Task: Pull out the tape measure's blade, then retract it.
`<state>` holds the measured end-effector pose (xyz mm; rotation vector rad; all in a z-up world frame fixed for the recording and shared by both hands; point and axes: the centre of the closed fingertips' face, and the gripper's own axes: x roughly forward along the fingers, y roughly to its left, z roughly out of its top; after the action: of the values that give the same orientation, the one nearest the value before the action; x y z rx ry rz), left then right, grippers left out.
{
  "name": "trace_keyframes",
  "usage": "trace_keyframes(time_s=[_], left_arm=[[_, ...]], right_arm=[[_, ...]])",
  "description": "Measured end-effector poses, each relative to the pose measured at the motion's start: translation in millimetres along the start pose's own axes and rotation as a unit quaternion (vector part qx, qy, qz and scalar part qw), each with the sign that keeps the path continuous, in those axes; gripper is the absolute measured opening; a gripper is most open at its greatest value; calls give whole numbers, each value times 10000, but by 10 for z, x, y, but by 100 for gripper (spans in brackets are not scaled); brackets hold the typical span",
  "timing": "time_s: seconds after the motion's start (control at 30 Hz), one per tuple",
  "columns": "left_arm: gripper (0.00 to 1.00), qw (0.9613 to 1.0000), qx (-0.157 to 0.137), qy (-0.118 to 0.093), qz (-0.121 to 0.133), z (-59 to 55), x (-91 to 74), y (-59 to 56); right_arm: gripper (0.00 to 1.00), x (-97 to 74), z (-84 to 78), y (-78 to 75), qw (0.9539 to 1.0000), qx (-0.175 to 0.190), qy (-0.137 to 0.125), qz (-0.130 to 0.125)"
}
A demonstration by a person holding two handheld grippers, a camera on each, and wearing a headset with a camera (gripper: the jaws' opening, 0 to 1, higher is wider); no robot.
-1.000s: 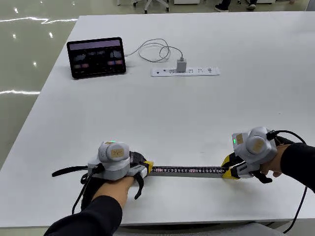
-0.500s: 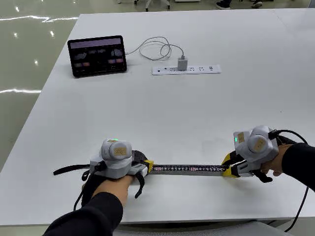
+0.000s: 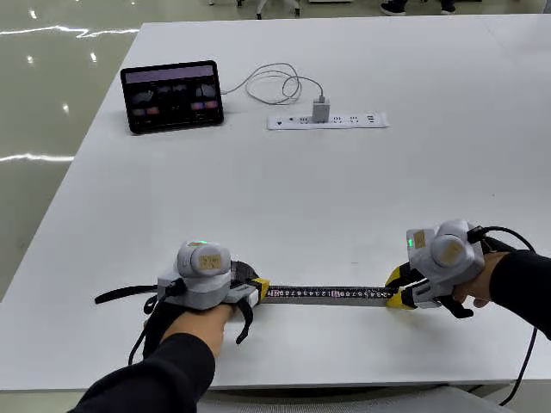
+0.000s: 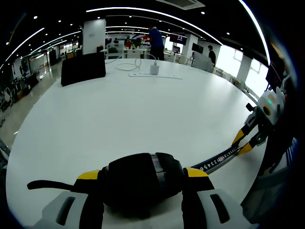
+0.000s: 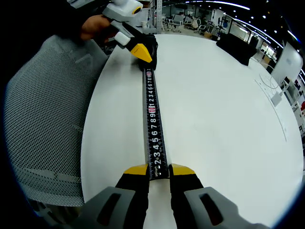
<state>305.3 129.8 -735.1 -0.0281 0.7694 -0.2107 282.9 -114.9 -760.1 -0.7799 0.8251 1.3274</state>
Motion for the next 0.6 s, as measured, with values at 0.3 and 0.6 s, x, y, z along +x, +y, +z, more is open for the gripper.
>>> trace_keyframes(time_s=[0.3,0.6], left_arm=[[62,10000,-9,-2,-3,0,0,-5],[62,10000,-16,-5,-9,-3,1,-8]], right_arm=[[12,23,34,-16,10000,2,-22,-19],[12,36,96,-21,10000,-26,-55,-36]])
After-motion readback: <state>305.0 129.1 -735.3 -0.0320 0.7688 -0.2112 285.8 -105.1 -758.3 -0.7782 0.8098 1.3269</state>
